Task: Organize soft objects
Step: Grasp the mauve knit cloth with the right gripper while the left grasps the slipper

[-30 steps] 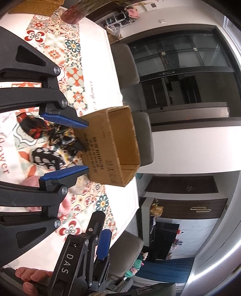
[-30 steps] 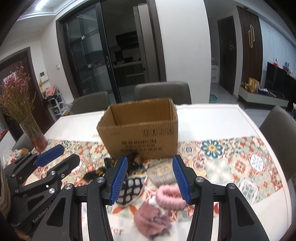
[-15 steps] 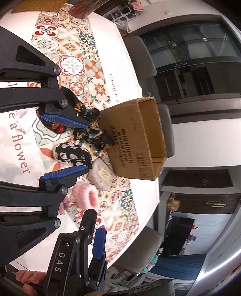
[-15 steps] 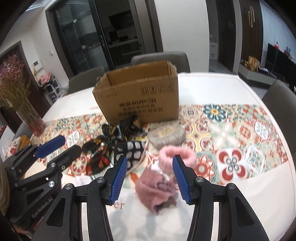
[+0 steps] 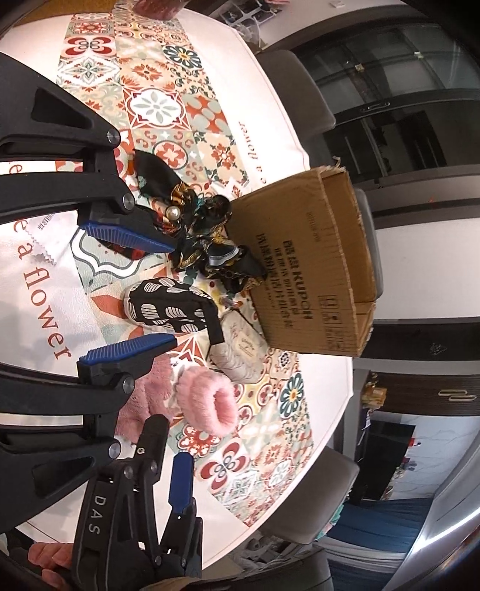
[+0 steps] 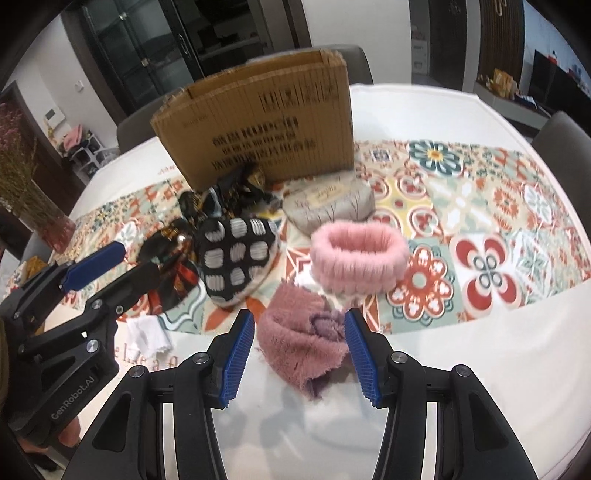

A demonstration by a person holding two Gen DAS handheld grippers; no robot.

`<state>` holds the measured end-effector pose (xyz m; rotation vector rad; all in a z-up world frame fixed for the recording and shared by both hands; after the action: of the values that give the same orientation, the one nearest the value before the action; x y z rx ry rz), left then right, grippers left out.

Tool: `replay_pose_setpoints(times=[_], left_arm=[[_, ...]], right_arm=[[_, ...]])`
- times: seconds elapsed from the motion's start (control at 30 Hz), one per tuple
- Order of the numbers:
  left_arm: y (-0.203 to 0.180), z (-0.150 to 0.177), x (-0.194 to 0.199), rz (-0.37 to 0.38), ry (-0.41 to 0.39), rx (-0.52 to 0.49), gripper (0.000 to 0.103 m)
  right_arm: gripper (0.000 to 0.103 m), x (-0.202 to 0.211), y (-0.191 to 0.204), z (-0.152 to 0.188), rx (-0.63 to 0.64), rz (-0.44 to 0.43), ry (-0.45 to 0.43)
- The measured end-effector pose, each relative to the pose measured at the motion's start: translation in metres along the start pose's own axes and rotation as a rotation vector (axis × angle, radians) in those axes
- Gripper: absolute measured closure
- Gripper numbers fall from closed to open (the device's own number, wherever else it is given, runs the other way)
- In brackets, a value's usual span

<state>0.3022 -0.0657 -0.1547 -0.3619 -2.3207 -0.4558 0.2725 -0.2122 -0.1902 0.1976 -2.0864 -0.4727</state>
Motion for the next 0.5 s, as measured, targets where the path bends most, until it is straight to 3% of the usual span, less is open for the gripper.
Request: replay_pose_setpoints(times=[0.5], left_arm=[[-0.016, 0.007, -0.051, 0.043, 0.044, -0.058, 0.053]], right_arm=[[0.051, -0.044, -0.025, 0.016, -0.067, -0.006, 0.089]])
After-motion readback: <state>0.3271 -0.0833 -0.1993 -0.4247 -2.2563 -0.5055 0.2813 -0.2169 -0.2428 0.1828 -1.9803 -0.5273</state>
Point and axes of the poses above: each gripper's, at about its wrist camera, not at the fingertips, and x roughly against the way its jaws point, y to its left, z to its underside, the point moved 3 cm from there along -x, roughly the way its jaws point, and after that the axes turned 14 degrees about -z, right-handed, at the moved point
